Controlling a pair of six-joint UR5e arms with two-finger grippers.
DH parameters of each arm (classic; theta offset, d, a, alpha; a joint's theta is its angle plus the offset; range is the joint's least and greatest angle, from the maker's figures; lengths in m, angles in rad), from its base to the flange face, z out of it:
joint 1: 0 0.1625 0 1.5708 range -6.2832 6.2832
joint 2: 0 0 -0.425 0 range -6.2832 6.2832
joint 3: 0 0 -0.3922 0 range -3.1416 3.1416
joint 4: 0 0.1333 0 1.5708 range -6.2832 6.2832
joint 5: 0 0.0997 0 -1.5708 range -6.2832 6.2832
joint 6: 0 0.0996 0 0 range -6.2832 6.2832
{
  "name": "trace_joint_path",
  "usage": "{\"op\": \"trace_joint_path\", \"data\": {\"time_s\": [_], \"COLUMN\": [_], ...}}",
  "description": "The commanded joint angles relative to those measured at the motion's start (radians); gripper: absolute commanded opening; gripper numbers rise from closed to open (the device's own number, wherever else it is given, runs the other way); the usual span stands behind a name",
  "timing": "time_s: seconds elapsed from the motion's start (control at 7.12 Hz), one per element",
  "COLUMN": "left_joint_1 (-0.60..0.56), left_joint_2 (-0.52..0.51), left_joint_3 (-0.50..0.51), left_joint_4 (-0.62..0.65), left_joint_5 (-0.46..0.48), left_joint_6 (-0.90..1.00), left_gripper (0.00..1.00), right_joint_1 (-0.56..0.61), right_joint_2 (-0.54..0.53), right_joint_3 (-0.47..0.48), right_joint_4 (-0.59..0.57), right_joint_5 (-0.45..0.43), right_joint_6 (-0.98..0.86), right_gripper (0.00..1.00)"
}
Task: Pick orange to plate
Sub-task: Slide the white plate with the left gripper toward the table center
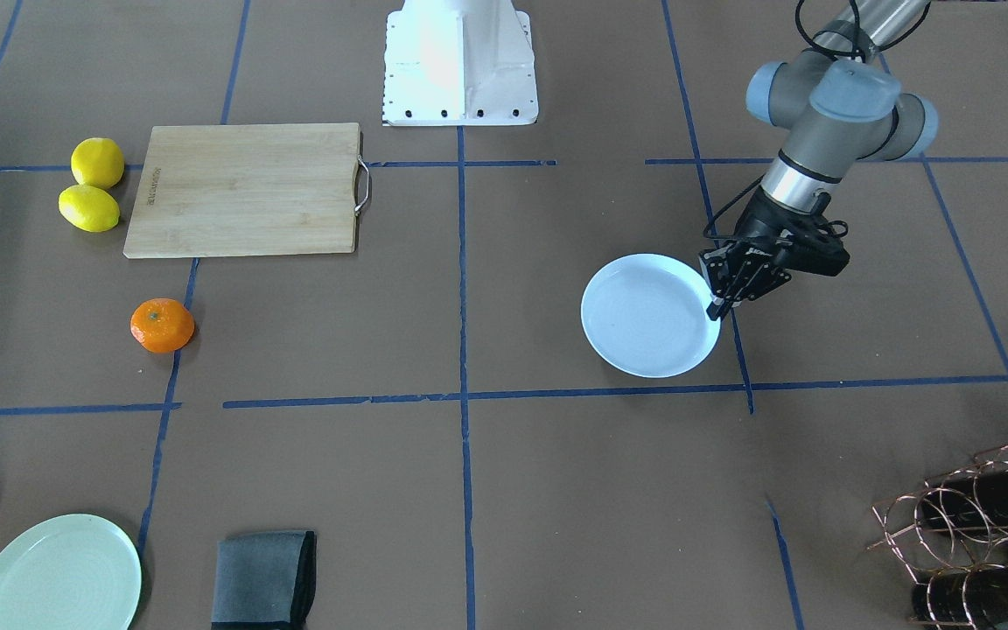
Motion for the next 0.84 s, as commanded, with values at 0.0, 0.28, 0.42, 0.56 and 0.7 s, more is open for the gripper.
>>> {"op": "trace_joint_path", "data": {"time_s": [0.0, 0.28, 0.42, 0.56, 0.7], "left_joint_1": [0.142, 0.204, 0.208, 0.209, 0.209], "left_joint_2": [-0.234, -0.347, -0.352, -0.349, -0.350], "left_joint_3": [0.067, 0.161, 0.165, 0.166, 0.165], "left_joint_4": [0.179, 0.199, 0.199, 0.199, 0.199], "left_joint_5": [0.056, 0.116, 0.118, 0.118, 0.118], "left_joint_6": [-0.175, -0.207, -0.216, -0.216, -0.216], "left_gripper": [0.00, 0.00, 0.00, 0.00, 0.50], "right_joint_1": [0.000, 0.000, 0.000, 0.000, 0.000], "right_joint_2": [-0.002, -0.003, -0.003, -0.003, -0.003], "right_joint_3": [0.001, 0.001, 0.003, 0.004, 0.001], "right_joint_4": [0.000, 0.000, 0.000, 0.000, 0.000], "right_joint_5": [0.002, 0.014, 0.014, 0.014, 0.014], "right_joint_6": [0.000, 0.000, 0.000, 0.000, 0.000], "right_gripper": [1.00, 1.00, 1.00, 1.00, 1.00]}}
